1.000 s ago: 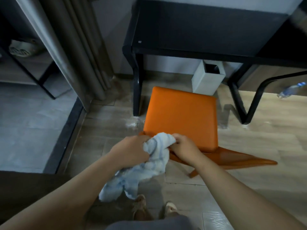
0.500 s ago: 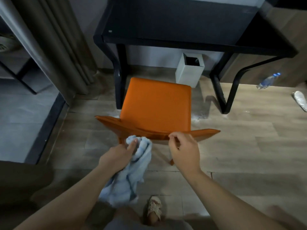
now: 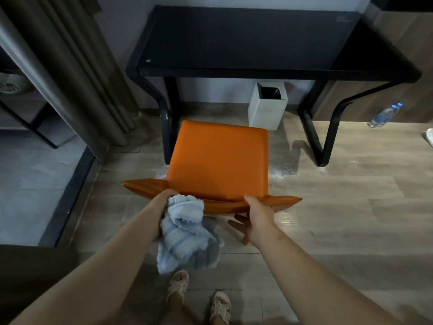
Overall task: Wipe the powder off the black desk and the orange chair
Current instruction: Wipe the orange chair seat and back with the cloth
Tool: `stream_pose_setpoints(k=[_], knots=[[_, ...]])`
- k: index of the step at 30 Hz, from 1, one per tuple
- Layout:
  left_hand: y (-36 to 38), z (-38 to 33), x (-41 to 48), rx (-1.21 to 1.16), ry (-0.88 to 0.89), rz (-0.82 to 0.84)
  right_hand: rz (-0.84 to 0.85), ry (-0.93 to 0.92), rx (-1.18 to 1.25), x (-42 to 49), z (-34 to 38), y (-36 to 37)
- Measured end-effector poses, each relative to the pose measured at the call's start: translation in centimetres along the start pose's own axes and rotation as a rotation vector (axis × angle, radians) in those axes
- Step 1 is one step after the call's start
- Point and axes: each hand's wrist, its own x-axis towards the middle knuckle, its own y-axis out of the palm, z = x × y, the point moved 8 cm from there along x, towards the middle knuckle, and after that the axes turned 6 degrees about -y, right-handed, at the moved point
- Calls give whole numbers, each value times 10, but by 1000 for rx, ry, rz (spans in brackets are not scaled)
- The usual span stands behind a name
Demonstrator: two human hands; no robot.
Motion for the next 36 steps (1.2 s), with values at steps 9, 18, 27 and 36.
stream_pose_setpoints(k=[9,18,27,36], knots=[[28,-1,24,-198,-9,85,66,-145,150,25,34,-1],[59,-63,56,-260,21,91,120,-192,80,83,96,23],[68,-172,119,-165,67,52,147,-236,79,158,164,94],[93,-287,198,-199,113,44,155,-222,62,237,245,163]])
